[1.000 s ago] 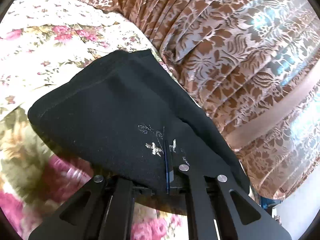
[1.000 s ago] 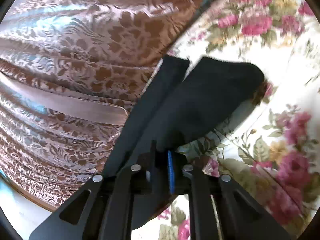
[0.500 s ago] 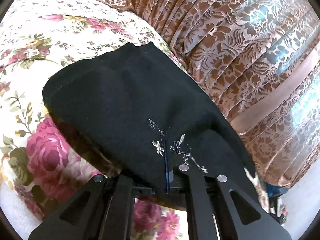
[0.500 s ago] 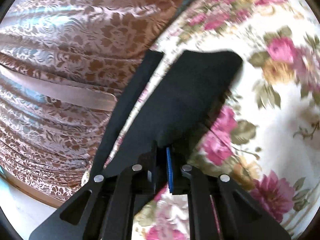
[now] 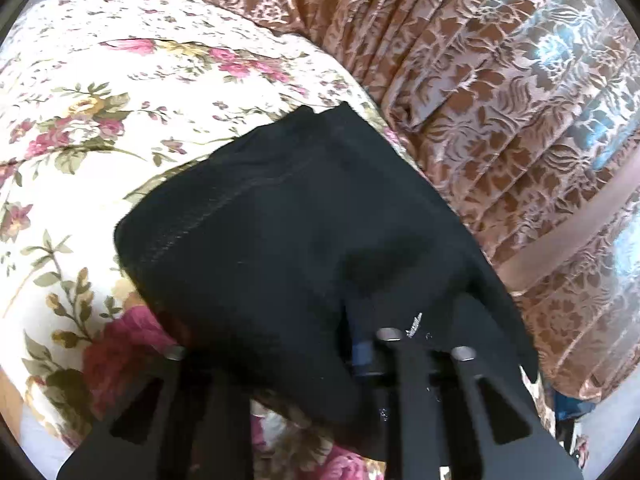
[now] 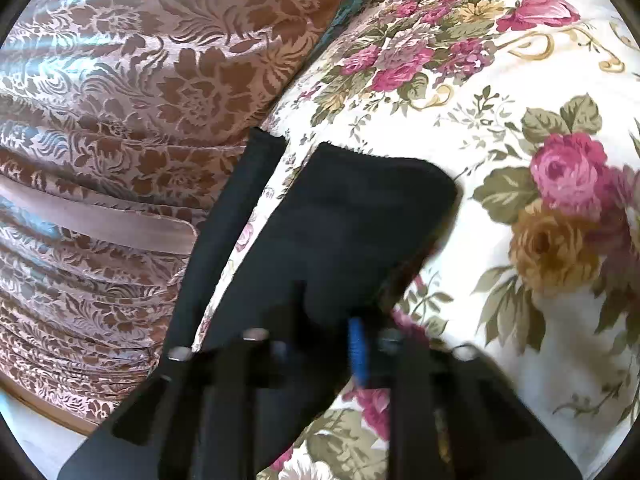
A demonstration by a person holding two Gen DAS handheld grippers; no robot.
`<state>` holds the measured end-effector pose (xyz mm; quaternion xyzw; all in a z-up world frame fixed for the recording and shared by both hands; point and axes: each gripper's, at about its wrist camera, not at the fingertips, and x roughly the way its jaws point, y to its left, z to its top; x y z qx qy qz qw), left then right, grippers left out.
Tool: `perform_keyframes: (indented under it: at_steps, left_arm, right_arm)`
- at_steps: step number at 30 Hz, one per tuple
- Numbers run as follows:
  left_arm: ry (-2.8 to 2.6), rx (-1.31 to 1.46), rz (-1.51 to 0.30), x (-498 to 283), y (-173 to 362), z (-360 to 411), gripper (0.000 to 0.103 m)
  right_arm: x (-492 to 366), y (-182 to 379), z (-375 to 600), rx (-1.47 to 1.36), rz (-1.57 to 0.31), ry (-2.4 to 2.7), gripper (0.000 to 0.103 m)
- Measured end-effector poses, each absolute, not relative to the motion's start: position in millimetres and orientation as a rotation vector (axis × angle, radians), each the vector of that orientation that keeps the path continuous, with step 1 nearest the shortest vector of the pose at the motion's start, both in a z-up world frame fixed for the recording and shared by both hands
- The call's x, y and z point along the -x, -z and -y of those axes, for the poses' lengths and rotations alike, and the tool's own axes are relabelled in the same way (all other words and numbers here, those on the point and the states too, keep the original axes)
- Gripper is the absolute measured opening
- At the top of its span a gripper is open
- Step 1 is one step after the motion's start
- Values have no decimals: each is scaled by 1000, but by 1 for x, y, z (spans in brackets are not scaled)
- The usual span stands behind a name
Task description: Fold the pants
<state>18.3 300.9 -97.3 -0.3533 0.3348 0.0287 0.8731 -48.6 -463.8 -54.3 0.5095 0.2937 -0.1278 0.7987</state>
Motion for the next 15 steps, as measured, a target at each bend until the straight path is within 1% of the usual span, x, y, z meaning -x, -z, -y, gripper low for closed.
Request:
perform_keyframes:
  at_steps: [2,3,7,9,12,13,15]
  left_arm:
    - [-83,743,-698,-14,92,-304,6]
    - [-85,744,-694,-12,89,-305,6]
    - [-51,736,-662,-2,70,-310,6]
    - [-54,724,-670,-3,72,-311,6]
    - [-59,743,-713,-8,92,-314,6]
    - [-55,751,-722,-9,99,-315,9]
    - [-41,749,-706,-7,102,-316,9]
  right_arm:
    - [55,42,462,-1065,-605,275,11]
    - [60,33,461,-1046,-591,273,9]
    - [81,8,463,-990,-561,284,7]
    - [87,9,466,-979,-569,303,7]
    - [83,25,467,-944,-634,339,8]
    - [82,35,467,-953,-663,357,8]
    - [86,45,469,-984,-675,388,10]
